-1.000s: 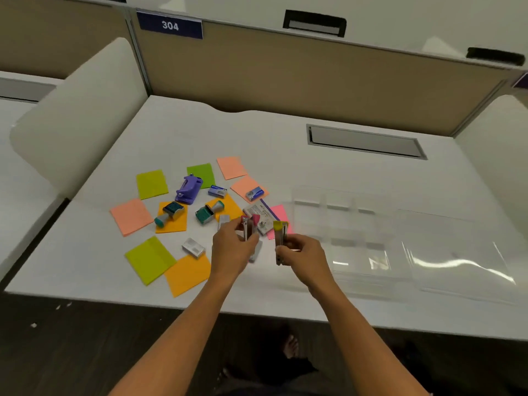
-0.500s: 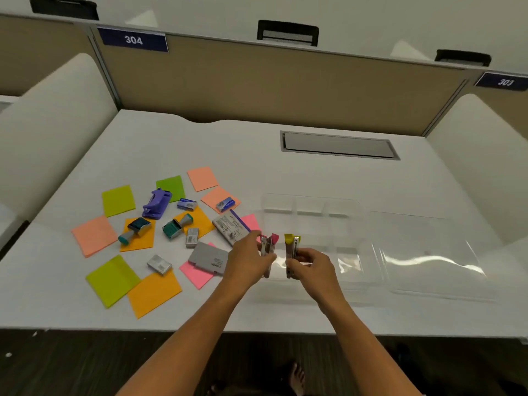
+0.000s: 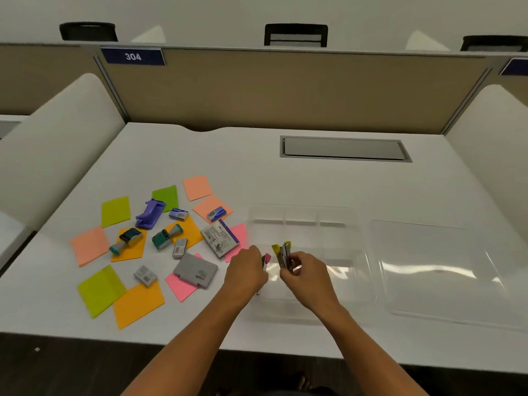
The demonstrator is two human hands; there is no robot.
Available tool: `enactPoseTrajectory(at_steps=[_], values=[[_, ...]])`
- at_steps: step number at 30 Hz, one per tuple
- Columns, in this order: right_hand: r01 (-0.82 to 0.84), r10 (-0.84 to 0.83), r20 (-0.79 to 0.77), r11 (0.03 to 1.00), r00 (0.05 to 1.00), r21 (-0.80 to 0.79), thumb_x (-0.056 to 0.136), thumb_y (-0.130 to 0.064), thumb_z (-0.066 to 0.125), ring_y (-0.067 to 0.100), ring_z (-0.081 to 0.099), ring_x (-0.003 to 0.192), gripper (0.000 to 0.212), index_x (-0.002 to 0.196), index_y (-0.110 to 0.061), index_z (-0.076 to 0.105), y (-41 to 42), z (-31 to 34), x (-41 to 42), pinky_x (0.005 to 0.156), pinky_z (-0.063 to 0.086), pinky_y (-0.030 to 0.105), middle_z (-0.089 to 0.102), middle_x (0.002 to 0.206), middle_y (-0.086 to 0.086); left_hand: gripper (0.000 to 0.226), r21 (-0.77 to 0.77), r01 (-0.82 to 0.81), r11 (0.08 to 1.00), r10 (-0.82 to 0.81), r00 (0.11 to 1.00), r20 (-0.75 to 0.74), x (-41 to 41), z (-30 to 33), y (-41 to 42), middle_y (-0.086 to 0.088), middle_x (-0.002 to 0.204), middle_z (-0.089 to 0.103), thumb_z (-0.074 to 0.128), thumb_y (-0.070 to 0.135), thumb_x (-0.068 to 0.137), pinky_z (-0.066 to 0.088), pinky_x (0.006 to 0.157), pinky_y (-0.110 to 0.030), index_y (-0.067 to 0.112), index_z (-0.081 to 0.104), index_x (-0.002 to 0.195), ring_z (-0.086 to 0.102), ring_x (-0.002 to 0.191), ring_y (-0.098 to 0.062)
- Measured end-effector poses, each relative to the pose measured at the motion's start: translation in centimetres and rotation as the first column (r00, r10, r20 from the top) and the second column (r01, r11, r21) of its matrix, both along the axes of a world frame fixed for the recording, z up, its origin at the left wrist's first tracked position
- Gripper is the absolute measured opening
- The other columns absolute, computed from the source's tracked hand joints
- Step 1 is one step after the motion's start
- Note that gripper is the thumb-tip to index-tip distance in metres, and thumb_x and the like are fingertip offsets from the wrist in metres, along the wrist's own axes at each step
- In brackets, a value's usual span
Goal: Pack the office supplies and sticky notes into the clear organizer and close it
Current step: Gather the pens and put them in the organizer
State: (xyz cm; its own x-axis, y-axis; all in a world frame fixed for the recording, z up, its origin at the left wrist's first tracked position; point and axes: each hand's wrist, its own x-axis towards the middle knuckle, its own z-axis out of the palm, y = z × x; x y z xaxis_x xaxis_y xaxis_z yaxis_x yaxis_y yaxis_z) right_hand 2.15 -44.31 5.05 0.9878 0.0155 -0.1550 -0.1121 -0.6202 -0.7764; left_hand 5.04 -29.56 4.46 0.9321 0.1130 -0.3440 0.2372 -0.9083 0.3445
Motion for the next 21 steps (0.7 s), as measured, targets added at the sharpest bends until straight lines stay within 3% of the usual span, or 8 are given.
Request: enactPoseTrajectory(at_steps=[6, 15, 21], values=[[-0.105, 0.107, 0.024, 0.991, 0.994, -0.08, 0.084, -0.034, 0.068, 0.006, 0.06, 0.073, 0.012, 0.094, -0.027, 0.068, -0.9, -0.8, 1.1, 0.062, 0.039, 0.009, 0.065, 0.086, -0.01, 0.032, 0.06, -0.032, 0.998, 0.03, 0.999, 0.032, -0.2, -0.7, -1.5, -0.005, 0.097, 0.066, 0.076, 0.021, 0.077, 0.044, 0.069, -0.024, 0.017, 0.062, 0.106, 0.06, 0.078, -0.019], [-0.203, 0.209, 0.049, 0.972, 0.977, -0.117, 0.08, -0.034, 0.065, 0.012, 0.058, 0.061, 0.011, 0.079, -0.024, 0.067, -1.2, -1.4, 2.1, 0.053, 0.039, 0.016, 0.061, 0.069, -0.009, 0.028, 0.115, -0.066, 0.991, 0.058, 0.996, 0.07, -1.6, -1.4, -2.6, -0.006, 0.108, 0.064, 0.065, 0.021, 0.089, 0.048, 0.078, -0.027, 0.016, 0.056, 0.115, 0.062, 0.092, -0.021], [-0.206, 0.216, 0.068, 0.97, 0.974, -0.126, 0.082, -0.042, 0.063, 0.011, 0.056, 0.058, 0.019, 0.076, -0.025, 0.065, -0.7, -1.8, 2.4, 0.052, 0.042, 0.017, 0.059, 0.065, -0.009, 0.038, 0.084, -0.107, 0.991, 0.096, 0.986, 0.133, -2.1, -0.7, -2.1, -0.009, 0.113, 0.061, 0.068, 0.023, 0.086, 0.041, 0.068, -0.025, 0.015, 0.051, 0.118, 0.062, 0.098, -0.025]])
